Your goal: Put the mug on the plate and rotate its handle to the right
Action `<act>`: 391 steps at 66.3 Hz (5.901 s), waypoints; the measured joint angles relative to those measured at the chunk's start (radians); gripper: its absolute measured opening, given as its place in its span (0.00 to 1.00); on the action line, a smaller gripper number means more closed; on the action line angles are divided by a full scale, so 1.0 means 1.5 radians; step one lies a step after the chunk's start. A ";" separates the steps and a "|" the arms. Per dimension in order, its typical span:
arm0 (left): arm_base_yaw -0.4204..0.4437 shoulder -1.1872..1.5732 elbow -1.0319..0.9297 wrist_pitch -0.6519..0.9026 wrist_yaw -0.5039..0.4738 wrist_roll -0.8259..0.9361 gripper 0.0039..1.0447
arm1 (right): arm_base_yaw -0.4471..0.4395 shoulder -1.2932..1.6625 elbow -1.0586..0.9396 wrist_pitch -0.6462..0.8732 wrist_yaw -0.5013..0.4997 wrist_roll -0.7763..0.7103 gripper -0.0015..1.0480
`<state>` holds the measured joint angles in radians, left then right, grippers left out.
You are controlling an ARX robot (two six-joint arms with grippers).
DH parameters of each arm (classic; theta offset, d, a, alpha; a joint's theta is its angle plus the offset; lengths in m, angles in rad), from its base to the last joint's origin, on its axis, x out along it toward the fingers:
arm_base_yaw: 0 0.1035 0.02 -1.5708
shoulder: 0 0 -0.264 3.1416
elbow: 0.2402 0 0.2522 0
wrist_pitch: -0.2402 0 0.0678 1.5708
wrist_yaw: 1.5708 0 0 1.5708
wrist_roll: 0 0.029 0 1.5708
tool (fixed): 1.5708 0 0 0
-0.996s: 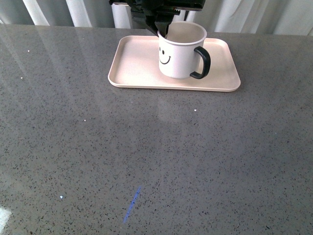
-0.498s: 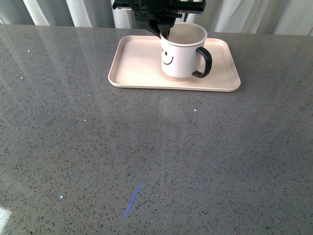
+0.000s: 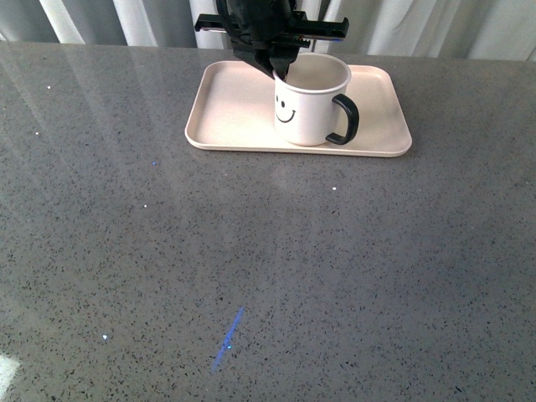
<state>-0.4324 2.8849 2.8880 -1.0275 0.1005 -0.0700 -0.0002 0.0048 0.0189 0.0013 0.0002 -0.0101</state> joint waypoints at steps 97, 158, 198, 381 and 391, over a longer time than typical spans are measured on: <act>0.054 -0.304 -0.382 0.264 0.025 -0.002 0.91 | 0.000 0.000 0.000 0.000 0.000 0.000 0.91; 0.225 -1.048 -1.736 1.366 -0.128 0.039 0.01 | 0.000 0.000 0.000 0.000 0.000 0.000 0.91; 0.287 -1.321 -1.896 1.250 -0.067 0.041 0.01 | 0.000 0.000 0.000 0.000 0.000 0.000 0.91; 0.287 -1.913 -1.916 0.685 -0.067 0.043 0.91 | 0.006 1.150 0.773 -0.049 -0.080 -0.040 0.91; 0.287 -1.913 -1.916 0.685 -0.067 0.043 0.91 | 0.025 1.290 0.972 -0.177 -0.069 0.003 0.91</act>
<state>-0.0025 0.0158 0.0135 -0.0002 0.0002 -0.0051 0.0380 1.9400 1.4773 -0.2642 -0.1036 -0.0055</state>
